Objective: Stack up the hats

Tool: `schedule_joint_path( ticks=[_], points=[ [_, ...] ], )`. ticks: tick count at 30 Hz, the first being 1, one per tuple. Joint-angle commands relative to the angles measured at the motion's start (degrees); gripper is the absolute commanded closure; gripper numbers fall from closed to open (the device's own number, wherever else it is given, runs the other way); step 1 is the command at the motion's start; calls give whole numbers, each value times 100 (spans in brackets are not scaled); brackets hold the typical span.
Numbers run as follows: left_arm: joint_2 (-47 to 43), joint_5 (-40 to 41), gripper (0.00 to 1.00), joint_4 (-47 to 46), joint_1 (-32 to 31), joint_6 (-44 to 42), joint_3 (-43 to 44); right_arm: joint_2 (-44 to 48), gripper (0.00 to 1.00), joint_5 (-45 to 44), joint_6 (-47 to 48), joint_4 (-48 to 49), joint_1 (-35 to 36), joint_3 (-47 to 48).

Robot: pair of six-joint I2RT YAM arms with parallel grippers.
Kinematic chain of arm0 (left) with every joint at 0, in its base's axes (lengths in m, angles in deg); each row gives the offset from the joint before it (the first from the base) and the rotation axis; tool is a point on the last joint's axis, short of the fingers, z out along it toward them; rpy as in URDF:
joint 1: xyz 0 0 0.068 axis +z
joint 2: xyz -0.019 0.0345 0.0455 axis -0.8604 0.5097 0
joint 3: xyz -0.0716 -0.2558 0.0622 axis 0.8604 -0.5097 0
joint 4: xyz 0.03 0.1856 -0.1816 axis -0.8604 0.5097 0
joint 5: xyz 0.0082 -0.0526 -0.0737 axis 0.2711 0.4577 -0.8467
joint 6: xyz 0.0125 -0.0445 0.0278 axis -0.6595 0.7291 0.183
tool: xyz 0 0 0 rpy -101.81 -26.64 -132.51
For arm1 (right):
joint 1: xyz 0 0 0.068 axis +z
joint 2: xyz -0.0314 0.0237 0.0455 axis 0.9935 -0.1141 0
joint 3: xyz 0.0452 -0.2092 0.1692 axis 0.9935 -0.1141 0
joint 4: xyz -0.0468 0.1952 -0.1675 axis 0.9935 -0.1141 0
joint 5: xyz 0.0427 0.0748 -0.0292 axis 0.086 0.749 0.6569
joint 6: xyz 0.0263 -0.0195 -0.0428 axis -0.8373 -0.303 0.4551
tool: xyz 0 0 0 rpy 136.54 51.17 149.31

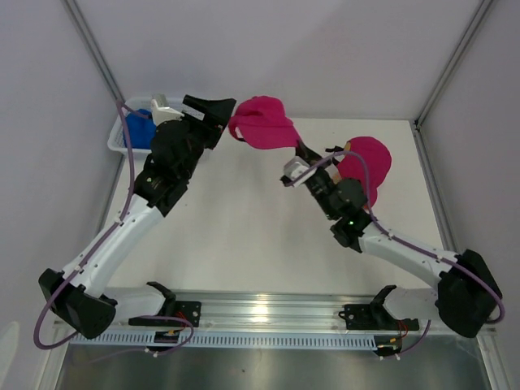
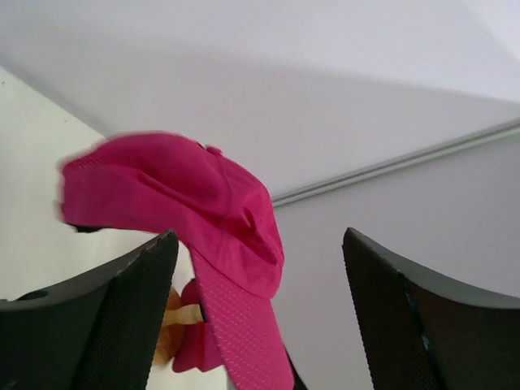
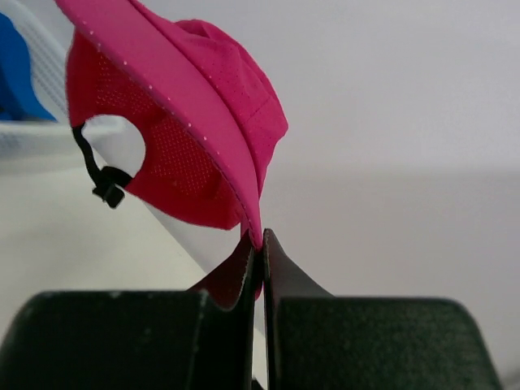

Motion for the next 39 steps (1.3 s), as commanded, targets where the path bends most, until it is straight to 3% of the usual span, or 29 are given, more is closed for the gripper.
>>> schedule_joint_path(
  ticks=[1,3,8,10,12,15,17,21,24,30,34,37,39],
  points=[
    [-298,-1014,13,-572,307,-651,-81,760,100,1596,15,709,-706,-684],
    [-412,-1523,4,-695,622,-722,-221,1120,100,2345,228,193,-1049,-721],
    [-343,-2717,1,-1082,1195,-1266,-354,1438,100,3381,-61,-206,-1578,-528],
    [68,-3981,1,-1398,1529,-1740,-179,1509,100,3741,165,-363,-1700,-466],
    [438,-5287,0,-1268,1758,-2266,503,1553,100,3972,299,-863,-1789,-308],
    [1185,-6599,1,-443,1811,-3275,1872,1588,100,4270,325,-1251,-1938,-158],
    [1554,-7086,0,94,1802,-3770,2176,1588,100,4525,151,-1138,-2087,-176],
    [1802,-7019,1,973,1759,-5323,2774,1562,100,4798,-53,-1198,-2149,-54],
    [1986,-7115,0,1737,1715,-6027,3091,1509,100,4790,-44,-1269,-2150,26],
    [2486,-6905,1,3062,1355,-7293,3609,1351,100,4799,79,-1331,-2158,149],
    [2925,-6315,0,3829,1064,-7753,4188,1324,100,4772,106,-1287,-2158,158],
    [3094,-6534,9,3980,1020,-7736,4392,1298,100,4746,115,-1296,-2158,158],
    [3164,-6561,34,3954,1003,-7666,4419,1289,100,4737,115,-1287,-2158,167]
  ],
)
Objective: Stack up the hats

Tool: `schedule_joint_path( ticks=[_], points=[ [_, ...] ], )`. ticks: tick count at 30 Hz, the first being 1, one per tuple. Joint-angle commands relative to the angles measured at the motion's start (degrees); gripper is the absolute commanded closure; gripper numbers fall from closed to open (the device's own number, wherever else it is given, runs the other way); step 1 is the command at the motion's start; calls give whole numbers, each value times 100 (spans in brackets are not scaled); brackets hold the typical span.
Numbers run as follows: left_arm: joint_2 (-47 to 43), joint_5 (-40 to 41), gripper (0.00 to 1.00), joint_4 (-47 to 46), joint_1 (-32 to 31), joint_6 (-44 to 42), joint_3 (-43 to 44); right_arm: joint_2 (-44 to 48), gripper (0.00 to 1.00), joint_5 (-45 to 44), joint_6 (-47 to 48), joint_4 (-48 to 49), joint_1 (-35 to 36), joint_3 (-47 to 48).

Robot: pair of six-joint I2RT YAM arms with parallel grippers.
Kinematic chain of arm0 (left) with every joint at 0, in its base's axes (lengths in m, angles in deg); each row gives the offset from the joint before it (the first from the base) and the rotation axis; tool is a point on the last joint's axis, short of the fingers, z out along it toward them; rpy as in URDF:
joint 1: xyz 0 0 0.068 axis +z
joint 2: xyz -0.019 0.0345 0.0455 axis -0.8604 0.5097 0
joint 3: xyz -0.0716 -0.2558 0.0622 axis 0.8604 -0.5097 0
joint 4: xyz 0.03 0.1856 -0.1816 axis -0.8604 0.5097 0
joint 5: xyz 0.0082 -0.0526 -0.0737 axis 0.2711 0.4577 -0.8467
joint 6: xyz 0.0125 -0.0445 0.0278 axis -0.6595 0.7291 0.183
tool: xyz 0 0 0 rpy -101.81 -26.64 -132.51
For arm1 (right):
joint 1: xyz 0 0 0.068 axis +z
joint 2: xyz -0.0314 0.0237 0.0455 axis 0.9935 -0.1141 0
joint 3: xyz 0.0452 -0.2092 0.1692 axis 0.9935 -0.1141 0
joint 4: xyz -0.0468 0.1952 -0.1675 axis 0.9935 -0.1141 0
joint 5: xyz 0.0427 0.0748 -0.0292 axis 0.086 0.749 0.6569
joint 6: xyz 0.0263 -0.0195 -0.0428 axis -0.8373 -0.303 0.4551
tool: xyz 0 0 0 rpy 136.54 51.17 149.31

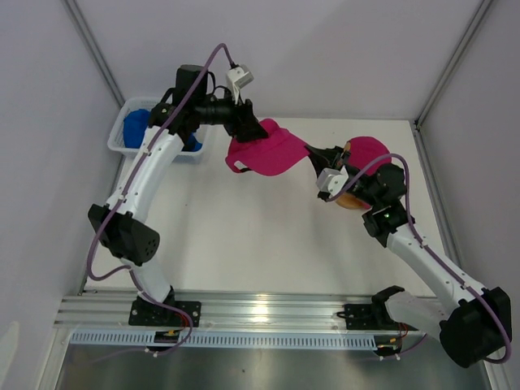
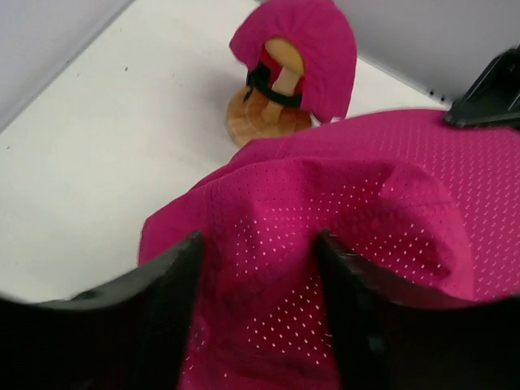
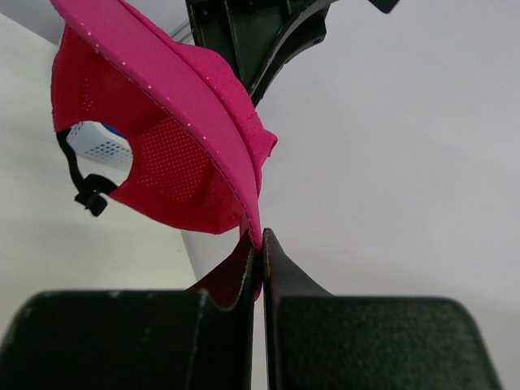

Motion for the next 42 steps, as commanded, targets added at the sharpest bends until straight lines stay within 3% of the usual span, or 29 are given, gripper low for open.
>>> schedule_joint_path(
  ticks=[1,2,5,12,13,15,17,18,21,26,36,39,41,42],
  points=[
    [54,-41,44,356,-12,-330,338,-24,100,49,73,191,-12,270],
    [89,-50,66,365,-29,-296,364,-25,100,49,73,191,-3,270],
    [99,-103,99,435,-56,-208,496,-42,100,-56,12,261,-12,243],
    [-437,195,99,-749,-64,811,-66,-86,97,-461,-462,200,-65,252],
    [-499,309,99,-1073,-64,1056,-153,-95,85,-505,-550,165,-65,252],
    [-578,424,99,-1286,-82,1540,-110,-43,41,-785,-1048,86,-65,296],
    [-613,922,99,-1436,-187,1821,73,54,20,-1283,-1716,-344,-73,541],
    [-622,1152,99,-1445,-344,1823,196,150,1,-1487,-2442,-911,-100,699],
    [-561,2119,99,-1472,-713,1744,496,370,0,-2050,-3569,-1941,-231,1271],
    [-482,3532,99,-1797,-1215,1893,584,880,1,-2887,-5252,-2567,-346,1324],
    [-69,3975,99,-2491,-1426,2930,1075,2110,0,-4510,-7168,-4448,-961,913],
    [159,3870,99,-2448,-1584,3009,1453,2400,1,-5163,-8052,-4425,-1075,422],
    [221,3870,99,-2430,-1716,2939,1568,2689,1,-4474,-8433,-3829,-1171,-44],
    [274,3896,99,-2404,-1830,2861,1586,2769,1,-4234,-8931,-3025,-1198,-282]
  ],
)
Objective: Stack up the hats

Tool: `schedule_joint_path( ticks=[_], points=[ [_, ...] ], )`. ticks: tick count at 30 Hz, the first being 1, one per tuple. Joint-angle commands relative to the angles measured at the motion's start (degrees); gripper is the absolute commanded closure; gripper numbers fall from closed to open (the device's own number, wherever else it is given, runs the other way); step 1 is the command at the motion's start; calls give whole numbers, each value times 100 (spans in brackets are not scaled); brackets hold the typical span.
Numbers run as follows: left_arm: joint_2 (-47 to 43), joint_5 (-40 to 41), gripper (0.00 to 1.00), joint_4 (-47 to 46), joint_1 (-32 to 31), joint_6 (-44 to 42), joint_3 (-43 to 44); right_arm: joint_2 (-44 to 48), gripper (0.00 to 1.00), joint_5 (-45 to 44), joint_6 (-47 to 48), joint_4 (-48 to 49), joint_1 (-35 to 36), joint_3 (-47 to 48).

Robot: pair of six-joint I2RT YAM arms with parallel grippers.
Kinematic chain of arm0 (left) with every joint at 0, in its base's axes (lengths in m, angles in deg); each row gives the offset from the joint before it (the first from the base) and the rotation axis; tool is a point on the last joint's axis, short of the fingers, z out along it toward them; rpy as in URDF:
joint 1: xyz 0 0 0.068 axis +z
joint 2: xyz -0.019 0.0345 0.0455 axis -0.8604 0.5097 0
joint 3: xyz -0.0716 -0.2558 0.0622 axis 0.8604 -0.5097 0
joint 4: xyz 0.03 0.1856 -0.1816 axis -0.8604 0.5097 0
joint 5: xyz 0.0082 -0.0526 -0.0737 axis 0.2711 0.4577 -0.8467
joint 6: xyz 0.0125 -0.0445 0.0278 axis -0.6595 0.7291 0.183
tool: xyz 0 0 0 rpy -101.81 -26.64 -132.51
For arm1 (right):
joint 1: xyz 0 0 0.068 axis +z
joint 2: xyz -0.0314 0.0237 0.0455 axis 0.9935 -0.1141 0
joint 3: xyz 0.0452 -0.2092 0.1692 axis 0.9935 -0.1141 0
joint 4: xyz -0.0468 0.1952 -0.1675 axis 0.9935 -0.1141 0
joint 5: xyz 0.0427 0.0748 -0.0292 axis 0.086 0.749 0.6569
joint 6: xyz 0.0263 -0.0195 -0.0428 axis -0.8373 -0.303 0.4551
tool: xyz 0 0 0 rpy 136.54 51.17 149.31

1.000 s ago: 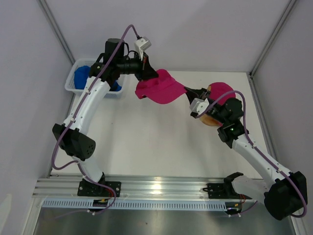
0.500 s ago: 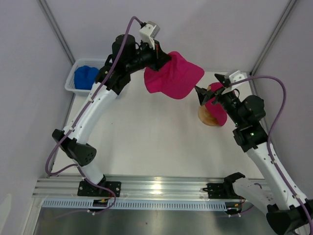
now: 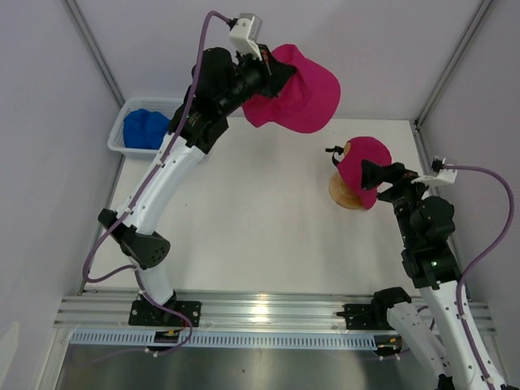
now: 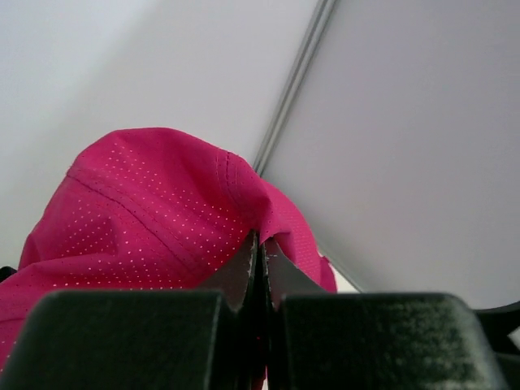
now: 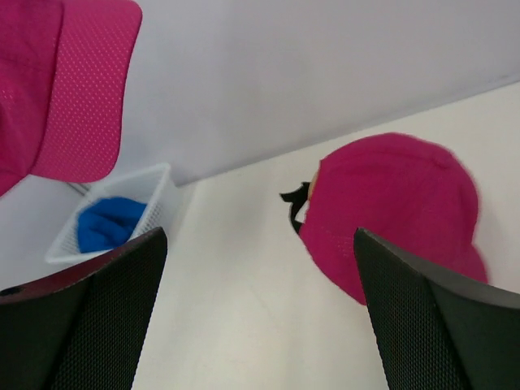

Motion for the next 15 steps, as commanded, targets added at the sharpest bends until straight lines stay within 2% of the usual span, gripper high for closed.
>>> schedule_joint_path(
  ticks=[1,3,6,10,15],
  points=[
    [123,56,99,-233,-340,106,353,241,1,416,-1543,1378,-95,-949],
    [141,39,99,-224,-446,106,380,233,1,752,-1851,2483,-103,-1242],
    [159,-58,99,-224,-542,202,362,-82,1,928,-2125,3113,-112,-1288],
    [106,-155,99,-286,-604,264,231,-277,1,920,-2230,3422,-121,-1050],
    [27,-120,99,-365,-613,291,134,-5,1,542,-2581,3457,-121,-1111]
  ],
)
